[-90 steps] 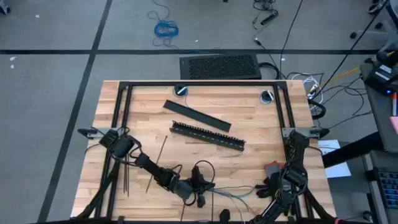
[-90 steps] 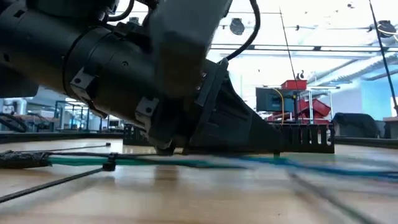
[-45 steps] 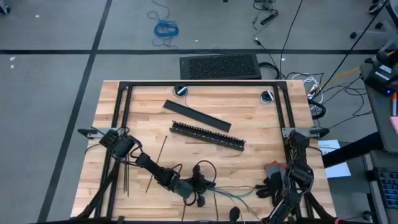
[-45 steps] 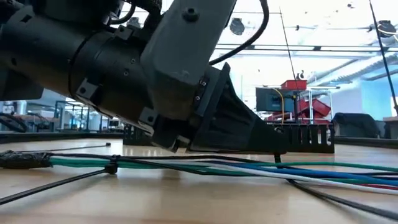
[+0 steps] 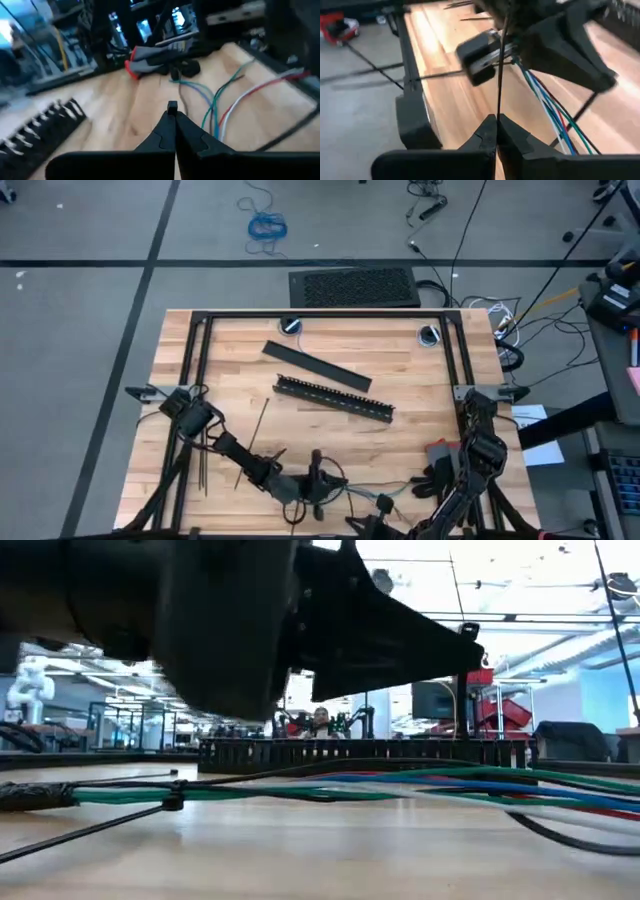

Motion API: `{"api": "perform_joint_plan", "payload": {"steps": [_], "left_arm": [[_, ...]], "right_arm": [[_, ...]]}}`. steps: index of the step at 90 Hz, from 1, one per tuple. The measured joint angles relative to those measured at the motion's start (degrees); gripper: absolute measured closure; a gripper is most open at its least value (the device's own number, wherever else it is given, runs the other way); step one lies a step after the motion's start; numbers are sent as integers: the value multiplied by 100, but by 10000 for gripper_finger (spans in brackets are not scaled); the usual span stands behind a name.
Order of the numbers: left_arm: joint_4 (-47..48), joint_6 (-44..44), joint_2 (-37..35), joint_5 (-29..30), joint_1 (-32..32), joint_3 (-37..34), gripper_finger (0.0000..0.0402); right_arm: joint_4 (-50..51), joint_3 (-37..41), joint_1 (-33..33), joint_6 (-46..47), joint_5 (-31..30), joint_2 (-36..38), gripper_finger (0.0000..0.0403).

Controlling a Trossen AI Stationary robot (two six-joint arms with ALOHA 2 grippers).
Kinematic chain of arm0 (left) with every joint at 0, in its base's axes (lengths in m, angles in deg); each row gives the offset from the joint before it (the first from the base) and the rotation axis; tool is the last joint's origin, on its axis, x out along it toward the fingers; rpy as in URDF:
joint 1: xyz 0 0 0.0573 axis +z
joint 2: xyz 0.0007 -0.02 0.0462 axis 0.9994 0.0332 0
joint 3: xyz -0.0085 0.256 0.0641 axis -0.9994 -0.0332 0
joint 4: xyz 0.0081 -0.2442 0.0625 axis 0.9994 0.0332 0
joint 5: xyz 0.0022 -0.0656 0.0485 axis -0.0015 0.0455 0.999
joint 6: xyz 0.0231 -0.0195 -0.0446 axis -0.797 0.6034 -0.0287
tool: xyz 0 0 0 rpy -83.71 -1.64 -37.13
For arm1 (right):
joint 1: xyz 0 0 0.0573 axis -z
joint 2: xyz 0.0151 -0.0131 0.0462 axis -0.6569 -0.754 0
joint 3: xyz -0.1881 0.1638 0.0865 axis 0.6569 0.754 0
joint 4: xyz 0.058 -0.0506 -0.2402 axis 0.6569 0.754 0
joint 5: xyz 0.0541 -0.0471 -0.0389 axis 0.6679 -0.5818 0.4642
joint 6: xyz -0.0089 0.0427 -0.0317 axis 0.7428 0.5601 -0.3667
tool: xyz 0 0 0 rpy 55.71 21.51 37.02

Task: Ziptie cables
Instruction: Wrap the cable wires with the black zip tie

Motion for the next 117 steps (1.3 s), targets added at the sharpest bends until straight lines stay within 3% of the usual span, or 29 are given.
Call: {"api": "perform_joint_plan", "payload": {"steps": [18,47,63,79,117], "left_arm": [[39,-1632,0,807,-181,0,402],[25,-2603,-6,1275,-183,2,402],[-286,-2747,-28,1385,-267,7,402],[-930,-3222,-37,1545,-405,11,402],[-829,-3210,-37,1330,-540,28,402]], "right_arm": [[-97,0,142,489,537,8,403],[49,0,331,652,1229,8,403],[744,0,443,1129,1275,8,403],[751,0,535,1156,1476,8,403],[749,2,642,924,1483,32,403]]}}
